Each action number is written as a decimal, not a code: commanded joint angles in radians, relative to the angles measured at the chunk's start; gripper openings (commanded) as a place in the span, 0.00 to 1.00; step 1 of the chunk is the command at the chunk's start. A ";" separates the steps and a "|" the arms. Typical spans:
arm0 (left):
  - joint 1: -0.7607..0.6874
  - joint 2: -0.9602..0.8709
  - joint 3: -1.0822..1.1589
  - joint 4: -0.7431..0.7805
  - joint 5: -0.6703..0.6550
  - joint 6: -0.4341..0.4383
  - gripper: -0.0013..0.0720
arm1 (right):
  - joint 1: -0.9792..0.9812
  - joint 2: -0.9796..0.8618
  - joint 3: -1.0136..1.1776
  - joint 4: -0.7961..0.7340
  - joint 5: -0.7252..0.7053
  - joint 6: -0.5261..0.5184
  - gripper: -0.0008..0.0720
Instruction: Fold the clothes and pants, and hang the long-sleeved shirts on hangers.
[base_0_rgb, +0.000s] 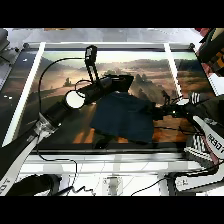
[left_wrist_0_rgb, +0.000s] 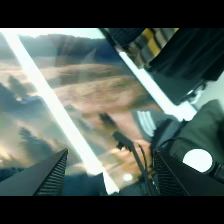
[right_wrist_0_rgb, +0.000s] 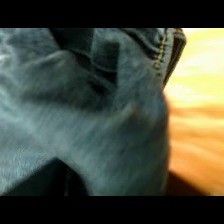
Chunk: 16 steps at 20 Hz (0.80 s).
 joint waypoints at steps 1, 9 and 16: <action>0.001 0.001 0.000 0.138 0.000 0.000 0.85 | 0.077 -0.019 0.003 0.093 -0.018 -0.122 0.30; 0.068 0.019 0.000 0.489 -0.161 0.000 0.84 | 0.098 0.100 0.182 0.100 -0.019 -0.125 0.07; 0.262 0.132 0.000 0.566 -0.349 -0.001 0.84 | 0.098 0.329 0.462 0.097 -0.042 -0.124 0.07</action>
